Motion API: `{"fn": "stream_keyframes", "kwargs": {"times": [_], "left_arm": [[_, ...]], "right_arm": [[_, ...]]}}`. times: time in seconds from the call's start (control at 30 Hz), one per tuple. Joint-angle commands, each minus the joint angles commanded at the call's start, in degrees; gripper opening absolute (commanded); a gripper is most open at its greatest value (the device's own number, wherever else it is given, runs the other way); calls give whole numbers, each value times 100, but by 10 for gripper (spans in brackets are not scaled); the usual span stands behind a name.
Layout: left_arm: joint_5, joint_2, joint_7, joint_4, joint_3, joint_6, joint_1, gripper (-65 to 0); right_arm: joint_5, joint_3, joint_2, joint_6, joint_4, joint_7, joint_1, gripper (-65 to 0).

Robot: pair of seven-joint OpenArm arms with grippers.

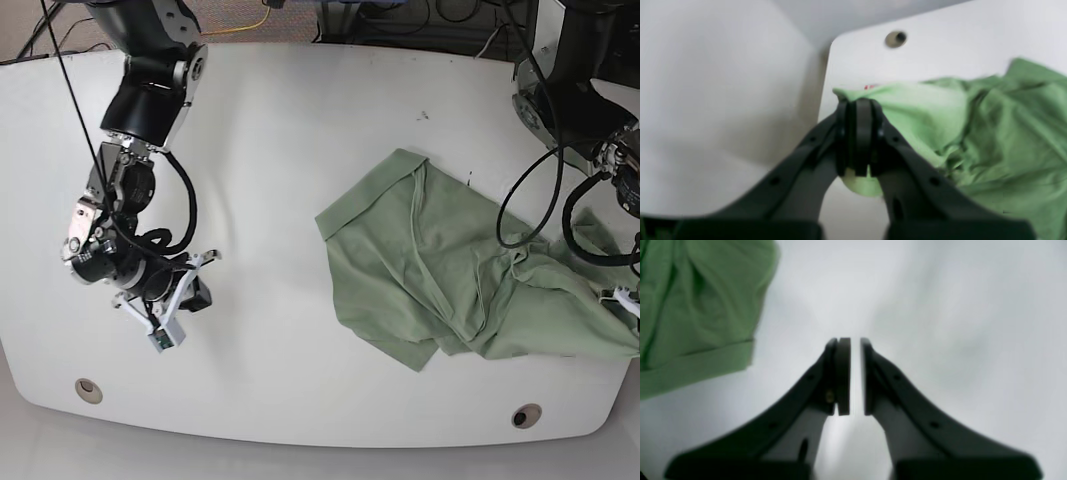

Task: Layout the t-shirt on the table in an organized manner, then fold the t-shirt properly

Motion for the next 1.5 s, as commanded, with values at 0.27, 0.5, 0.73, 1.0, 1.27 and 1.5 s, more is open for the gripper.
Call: {"fn": "stream_keyframes", "kwargs": {"times": [0.27, 0.5, 0.73, 1.0, 1.27, 1.5], "left_arm": [[0, -325, 0, 0, -466, 0, 800, -650], [0, -510, 0, -9, -826, 0, 1600, -650], [-9, -510, -9, 0, -1213, 0, 2365, -650], [-9, -510, -9, 0, -1415, 0, 2734, -650], [-9, -510, -9, -9, -1415, 0, 2778, -650], [-9, -484, -9, -18, -1380, 0, 2778, -650]], "right_arm": [[-79, -870, -563, -356, -141, 457, 0, -396], [-598, -1169, -765, -382, -712, 1011, 62, -396], [-853, -1345, -765, -382, -1662, 1556, 79, -395], [-853, -1336, -747, -391, -2673, 2110, 62, -289], [-818, -1345, -668, -391, -2374, 2066, -281, -197], [-818, -1424, -765, -356, -1081, 1380, -695, -197]]}}
